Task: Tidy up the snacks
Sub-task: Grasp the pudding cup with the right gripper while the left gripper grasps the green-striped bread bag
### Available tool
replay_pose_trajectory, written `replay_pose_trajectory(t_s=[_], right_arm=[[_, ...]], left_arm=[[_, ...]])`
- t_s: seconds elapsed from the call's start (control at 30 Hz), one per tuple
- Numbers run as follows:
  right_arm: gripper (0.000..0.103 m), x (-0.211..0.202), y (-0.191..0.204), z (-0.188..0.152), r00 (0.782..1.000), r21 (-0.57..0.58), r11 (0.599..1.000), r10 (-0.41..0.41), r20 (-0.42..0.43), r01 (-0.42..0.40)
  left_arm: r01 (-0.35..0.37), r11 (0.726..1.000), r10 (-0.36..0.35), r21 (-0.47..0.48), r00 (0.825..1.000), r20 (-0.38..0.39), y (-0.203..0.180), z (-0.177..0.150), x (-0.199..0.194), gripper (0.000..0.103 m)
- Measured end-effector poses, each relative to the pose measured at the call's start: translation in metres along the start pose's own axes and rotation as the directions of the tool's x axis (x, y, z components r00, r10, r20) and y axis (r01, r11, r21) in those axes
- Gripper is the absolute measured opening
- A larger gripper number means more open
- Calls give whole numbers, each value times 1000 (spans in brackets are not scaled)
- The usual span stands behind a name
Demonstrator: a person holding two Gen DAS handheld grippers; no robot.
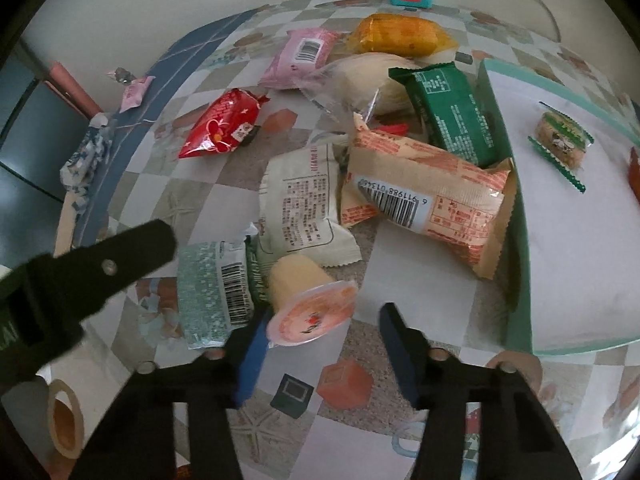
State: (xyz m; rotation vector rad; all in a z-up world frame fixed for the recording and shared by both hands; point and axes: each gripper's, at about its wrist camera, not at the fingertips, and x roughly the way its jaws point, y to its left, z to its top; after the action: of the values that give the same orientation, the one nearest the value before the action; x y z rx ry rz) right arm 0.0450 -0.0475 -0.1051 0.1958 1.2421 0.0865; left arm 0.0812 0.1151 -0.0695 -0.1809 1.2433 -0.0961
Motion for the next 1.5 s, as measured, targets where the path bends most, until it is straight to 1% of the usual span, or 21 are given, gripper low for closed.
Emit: replay_pose_trajectory(t_s=[0.17, 0.33, 0.4, 0.43, 0.47, 0.53, 0.6, 0.63, 0.67, 0.77, 1.03, 1.17, 1.33, 1.5], right_arm=[[48, -5, -12, 0, 1000, 16, 1000, 2, -3, -2], [48, -11, -30, 1, 1000, 38, 999, -23, 0, 23], [48, -12, -37, 1, 1000, 61, 998, -18, -2, 18], [48, -13, -40, 2, 1000, 68, 998, -15, 0, 15], [48, -14, -41, 2, 1000, 69, 998, -11, 2, 11], [48, -16, -42, 3, 1000, 63, 998, -12, 9, 11], [48, -16, -40, 4, 1000, 56, 998, -13, 10, 12], [48, -15, -39, 4, 1000, 52, 999, -13, 10, 12], [48, -15, -38, 4, 1000, 47, 999, -12, 9, 11], [48, -14, -30, 4, 1000, 20, 1000, -12, 13, 12], [48, -13, -13, 5, 999, -53, 998, -19, 38, 21], [49, -11, -6, 8, 998, -89, 995, -33, 53, 37], [49, -2, 1, 11, 998, -121, 992, -40, 42, 45], [49, 6, 7, 13, 997, -158, 985, -66, 43, 72]], left_arm=[[6, 1000, -5, 19, 1000, -16, -9, -1, 5, 99], [7, 999, -5, 51, 999, -41, -21, -3, 13, 98], [6, 998, -2, 63, 999, -53, -26, -4, 17, 93], [5, 998, -1, 66, 998, -59, -27, -4, 19, 86], [6, 998, -1, 69, 998, -67, -29, -4, 22, 82], [8, 998, -2, 70, 996, -84, -31, -5, 27, 81], [13, 998, -7, 61, 995, -100, -31, -5, 32, 69], [9, 998, -3, 57, 994, -106, -31, -5, 34, 59], [3, 998, 3, 55, 994, -108, -30, -5, 36, 59], [16, 999, -11, 41, 994, -105, -26, -5, 35, 57], [-68, 998, 68, 15, 995, -68, -6, -4, 32, 57], [-94, 996, 93, -9, 994, -50, 5, -2, 32, 57], [-107, 994, 107, -26, 994, -28, 17, -1, 30, 57], [-102, 995, 101, -25, 995, -21, 25, 0, 30, 58]])
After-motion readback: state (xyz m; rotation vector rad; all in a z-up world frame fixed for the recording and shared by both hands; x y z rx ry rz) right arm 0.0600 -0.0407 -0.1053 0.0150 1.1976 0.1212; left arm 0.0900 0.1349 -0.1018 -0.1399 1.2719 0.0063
